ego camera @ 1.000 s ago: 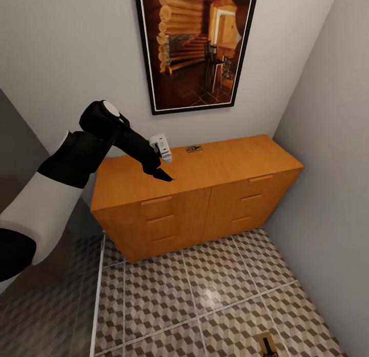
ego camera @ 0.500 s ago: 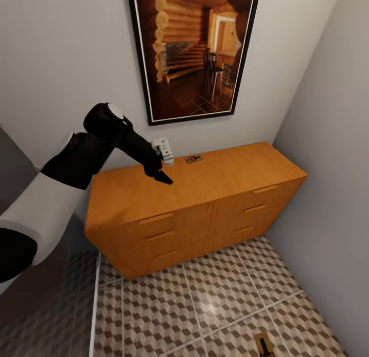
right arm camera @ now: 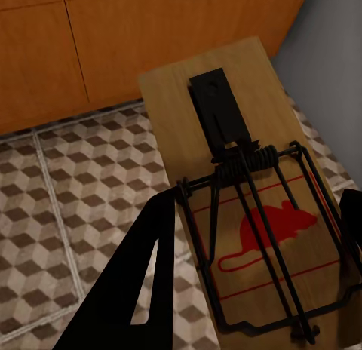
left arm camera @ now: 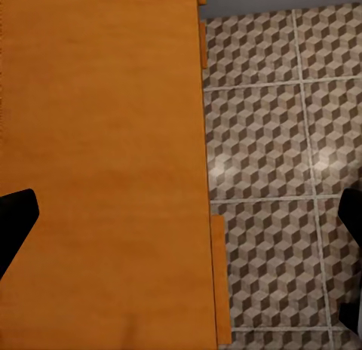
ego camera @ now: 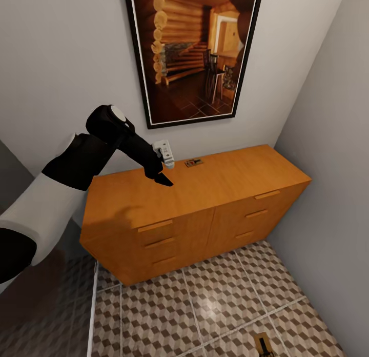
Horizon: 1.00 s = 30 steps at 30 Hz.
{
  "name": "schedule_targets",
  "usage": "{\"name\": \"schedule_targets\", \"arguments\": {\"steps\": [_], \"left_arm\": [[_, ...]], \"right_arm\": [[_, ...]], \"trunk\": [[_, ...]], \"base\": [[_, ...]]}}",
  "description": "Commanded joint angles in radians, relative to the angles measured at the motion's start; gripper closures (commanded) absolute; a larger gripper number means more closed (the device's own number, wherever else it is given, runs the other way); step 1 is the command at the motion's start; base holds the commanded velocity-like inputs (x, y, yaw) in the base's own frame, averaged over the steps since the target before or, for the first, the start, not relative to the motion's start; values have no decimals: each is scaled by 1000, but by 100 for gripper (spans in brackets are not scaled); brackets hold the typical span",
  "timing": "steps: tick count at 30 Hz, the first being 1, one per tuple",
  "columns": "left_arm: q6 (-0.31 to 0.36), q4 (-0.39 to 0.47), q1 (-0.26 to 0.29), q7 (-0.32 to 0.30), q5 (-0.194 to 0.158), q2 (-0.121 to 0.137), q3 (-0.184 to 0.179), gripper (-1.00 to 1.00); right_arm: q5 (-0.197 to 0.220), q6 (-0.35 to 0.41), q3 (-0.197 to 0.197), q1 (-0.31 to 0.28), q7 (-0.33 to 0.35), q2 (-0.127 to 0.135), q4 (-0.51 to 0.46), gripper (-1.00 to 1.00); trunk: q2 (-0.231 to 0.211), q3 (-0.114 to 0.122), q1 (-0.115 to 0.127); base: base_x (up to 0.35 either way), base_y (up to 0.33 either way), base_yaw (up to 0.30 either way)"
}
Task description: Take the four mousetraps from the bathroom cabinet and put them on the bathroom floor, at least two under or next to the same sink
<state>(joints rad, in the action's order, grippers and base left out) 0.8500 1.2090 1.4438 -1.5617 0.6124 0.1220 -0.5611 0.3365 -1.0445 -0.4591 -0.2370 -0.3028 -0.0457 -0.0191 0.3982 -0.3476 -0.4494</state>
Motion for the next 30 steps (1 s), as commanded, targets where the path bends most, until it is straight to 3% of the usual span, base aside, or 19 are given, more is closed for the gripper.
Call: {"name": "schedule_targets", "arguments": {"steps": [1, 19, 30], "left_arm": [[11, 1, 1, -9, 9, 1, -2, -100], [11, 3, 1, -9, 9, 1, -2, -100], [11, 3, 1, -9, 9, 1, -2, -100]], "right_arm": [[7, -3, -9, -1, -4, 0, 1, 100], [7, -3, -9, -1, -2, 0, 1, 100], [7, -3, -9, -1, -2, 0, 1, 100]], "trunk": [[2, -2, -1], [2, -2, -1], [2, -2, -1]], "base": [[47, 0, 0], [21, 0, 0], [120, 32, 0]]}}
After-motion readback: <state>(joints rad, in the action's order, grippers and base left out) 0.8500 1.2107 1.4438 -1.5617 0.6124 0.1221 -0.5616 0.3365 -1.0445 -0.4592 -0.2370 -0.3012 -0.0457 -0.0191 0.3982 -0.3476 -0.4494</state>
